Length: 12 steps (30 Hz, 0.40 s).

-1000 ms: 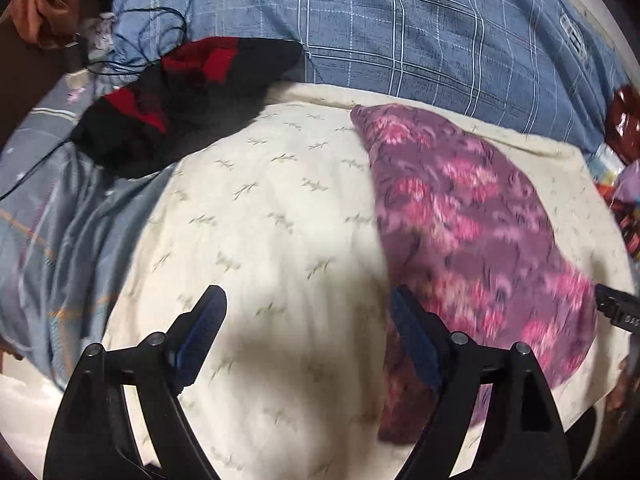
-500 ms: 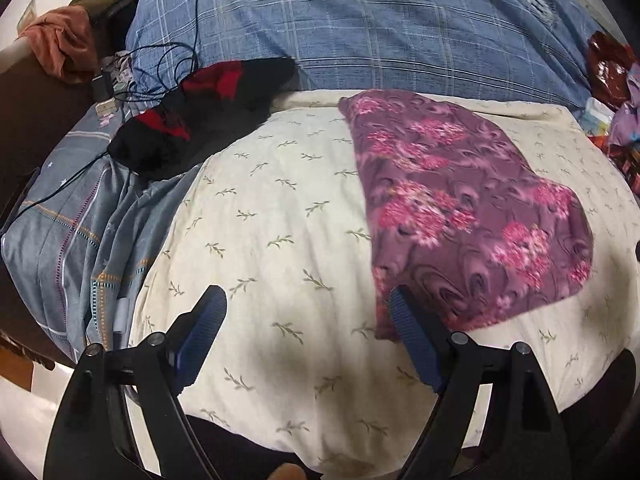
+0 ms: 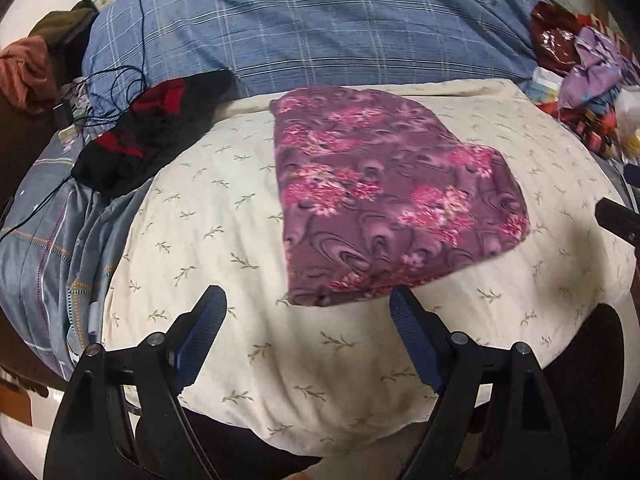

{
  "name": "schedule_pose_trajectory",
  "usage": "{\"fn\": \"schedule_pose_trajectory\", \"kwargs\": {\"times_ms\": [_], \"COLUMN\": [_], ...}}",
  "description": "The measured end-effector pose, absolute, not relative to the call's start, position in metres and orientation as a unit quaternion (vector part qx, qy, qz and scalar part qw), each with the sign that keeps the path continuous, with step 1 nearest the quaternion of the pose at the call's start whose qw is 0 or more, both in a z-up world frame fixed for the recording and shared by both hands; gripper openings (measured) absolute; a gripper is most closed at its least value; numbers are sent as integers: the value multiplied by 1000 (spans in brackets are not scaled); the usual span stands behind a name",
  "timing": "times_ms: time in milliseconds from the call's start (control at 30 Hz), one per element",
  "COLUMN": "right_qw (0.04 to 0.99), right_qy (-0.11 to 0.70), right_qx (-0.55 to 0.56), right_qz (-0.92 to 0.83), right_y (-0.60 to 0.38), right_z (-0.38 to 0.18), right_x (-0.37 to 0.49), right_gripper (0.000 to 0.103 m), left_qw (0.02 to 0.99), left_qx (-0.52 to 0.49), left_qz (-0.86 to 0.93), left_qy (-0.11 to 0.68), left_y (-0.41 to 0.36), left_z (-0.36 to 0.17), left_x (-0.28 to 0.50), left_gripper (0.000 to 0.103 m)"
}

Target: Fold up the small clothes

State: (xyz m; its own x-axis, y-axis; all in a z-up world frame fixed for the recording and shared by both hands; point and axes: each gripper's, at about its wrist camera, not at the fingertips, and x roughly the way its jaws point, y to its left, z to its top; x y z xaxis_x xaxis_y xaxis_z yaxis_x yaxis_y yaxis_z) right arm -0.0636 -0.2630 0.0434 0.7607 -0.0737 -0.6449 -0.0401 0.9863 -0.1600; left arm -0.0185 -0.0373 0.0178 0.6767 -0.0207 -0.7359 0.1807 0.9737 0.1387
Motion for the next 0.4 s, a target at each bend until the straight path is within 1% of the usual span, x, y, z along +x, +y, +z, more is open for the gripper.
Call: {"fn": "schedule_pose_trajectory", "kwargs": {"times_ms": [200,400], "right_qw": [931,929], "right_qy": [357,359], "right_qx": [-81,-82], "right_qz": [-14,-17], "right_y": [-267,-269], "right_z": [37,36], "right_x": [-65,-66], "right_gripper": [103,103], "left_qw": [902,909], "left_qx": [107,113], "left_qz": [-81,-99], "left_qy": [411,388], "left_y": [-42,-49], "left_z": [15,32], "left_x": [-23,-32], "left_gripper": [84,84]}}
